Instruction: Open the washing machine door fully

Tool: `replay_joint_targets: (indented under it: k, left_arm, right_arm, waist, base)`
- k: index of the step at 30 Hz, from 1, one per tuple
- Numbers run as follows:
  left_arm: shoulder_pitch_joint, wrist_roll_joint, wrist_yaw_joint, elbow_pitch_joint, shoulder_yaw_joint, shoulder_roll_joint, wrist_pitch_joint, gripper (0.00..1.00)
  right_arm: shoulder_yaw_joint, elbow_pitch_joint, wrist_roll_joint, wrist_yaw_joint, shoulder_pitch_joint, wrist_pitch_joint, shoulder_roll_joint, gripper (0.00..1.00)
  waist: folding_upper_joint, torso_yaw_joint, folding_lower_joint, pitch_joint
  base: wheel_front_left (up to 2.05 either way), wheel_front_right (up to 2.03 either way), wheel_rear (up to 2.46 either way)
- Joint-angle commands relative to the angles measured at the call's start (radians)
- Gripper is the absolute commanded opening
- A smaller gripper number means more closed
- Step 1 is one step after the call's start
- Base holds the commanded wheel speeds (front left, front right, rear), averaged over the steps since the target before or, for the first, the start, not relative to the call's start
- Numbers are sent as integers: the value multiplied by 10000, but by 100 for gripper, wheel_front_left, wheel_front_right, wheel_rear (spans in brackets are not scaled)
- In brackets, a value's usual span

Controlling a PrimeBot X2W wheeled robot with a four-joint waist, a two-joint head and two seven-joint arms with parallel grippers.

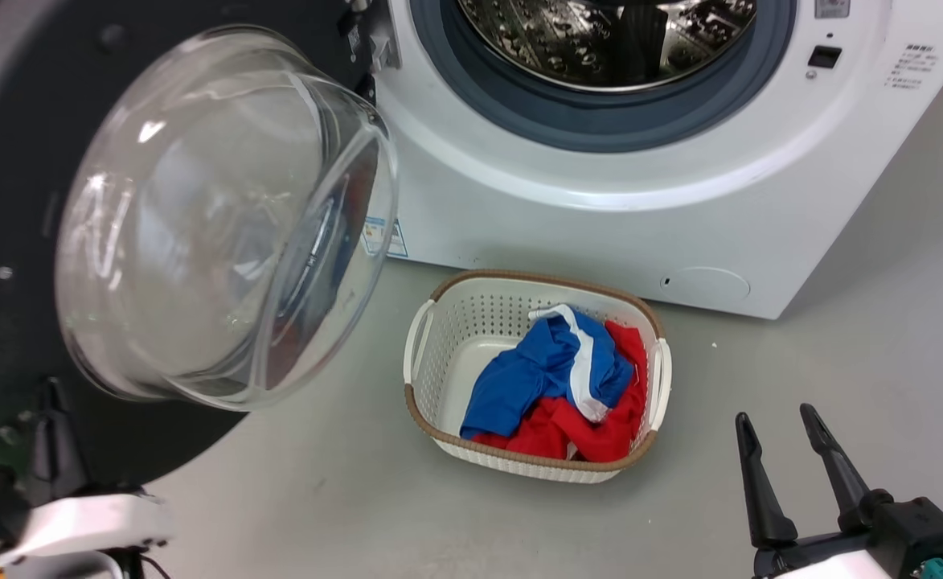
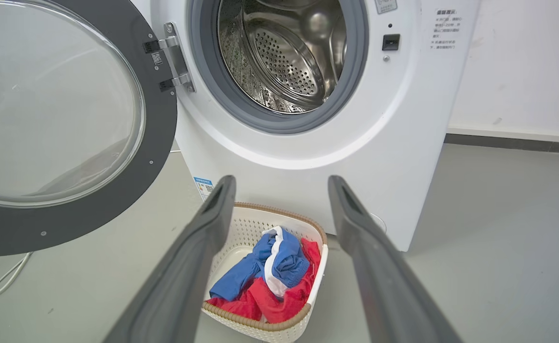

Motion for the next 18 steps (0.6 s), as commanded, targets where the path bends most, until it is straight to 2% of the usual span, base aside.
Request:
replay_joint_targets:
  k: [1, 6, 18]
  left_arm:
    - [-261, 32, 85, 50, 255, 36, 22, 0]
    - [-803, 267, -114, 243, 956, 141, 22, 0]
    - [-1978, 568, -437, 1536, 2368, 940, 24, 0]
  right_arm:
    - [-14, -30, -48, -2, -150, -22, 29, 100]
    - [-36, -58, -182, -2, -265, -22, 29, 100]
    - [-45, -119, -485, -2, -649, -22, 29, 100]
  waist:
    - [0, -13, 0, 127]
    - [0, -27, 0, 427]
    - [0, -201, 0, 953]
  base:
    - [0, 0, 0]
    - [0, 0, 0]
    - [0, 0, 0]
